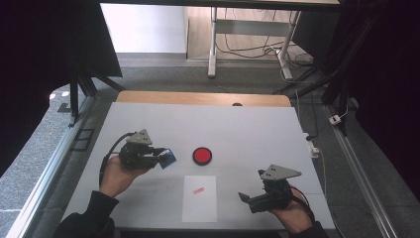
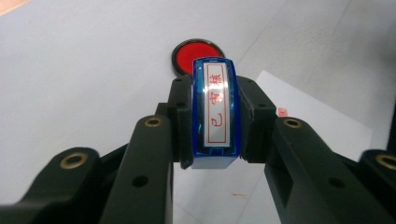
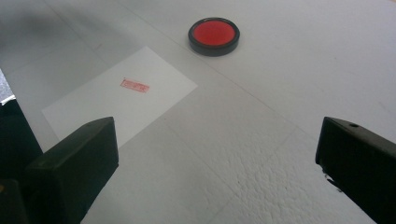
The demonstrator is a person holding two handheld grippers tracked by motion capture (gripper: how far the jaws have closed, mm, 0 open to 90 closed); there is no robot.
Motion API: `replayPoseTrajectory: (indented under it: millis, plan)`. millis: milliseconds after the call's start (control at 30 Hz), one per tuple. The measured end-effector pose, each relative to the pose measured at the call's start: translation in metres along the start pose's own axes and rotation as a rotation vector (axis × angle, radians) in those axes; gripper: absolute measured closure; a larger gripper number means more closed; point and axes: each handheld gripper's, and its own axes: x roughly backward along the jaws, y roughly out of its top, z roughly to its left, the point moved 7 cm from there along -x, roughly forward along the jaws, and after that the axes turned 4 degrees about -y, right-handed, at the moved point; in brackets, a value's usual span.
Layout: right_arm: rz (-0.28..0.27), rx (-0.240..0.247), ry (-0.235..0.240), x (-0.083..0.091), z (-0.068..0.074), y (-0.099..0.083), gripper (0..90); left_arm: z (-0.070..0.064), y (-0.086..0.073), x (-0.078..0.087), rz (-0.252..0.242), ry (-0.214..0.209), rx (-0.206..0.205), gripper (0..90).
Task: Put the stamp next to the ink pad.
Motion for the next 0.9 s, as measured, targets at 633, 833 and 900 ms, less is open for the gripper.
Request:
replayPoseTrajectory:
  millis: [633,833,900]
  plan:
    - [0.021,-0.049,-0.077,0.02,-0.018,-0.021,0.0,0.032,-0.021,-0.001,0.022,0.1,0.11,69.6]
    - [0.025,-0.072,-0.099,0.026,-0.023,-0.027,0.0,0.038,-0.024,-0.001,0.021,0.126,0.131,69.5]
    - [0.023,-0.082,-0.1,0.027,-0.024,-0.028,0.0,0.041,-0.026,-0.001,0.019,0.136,0.136,69.5]
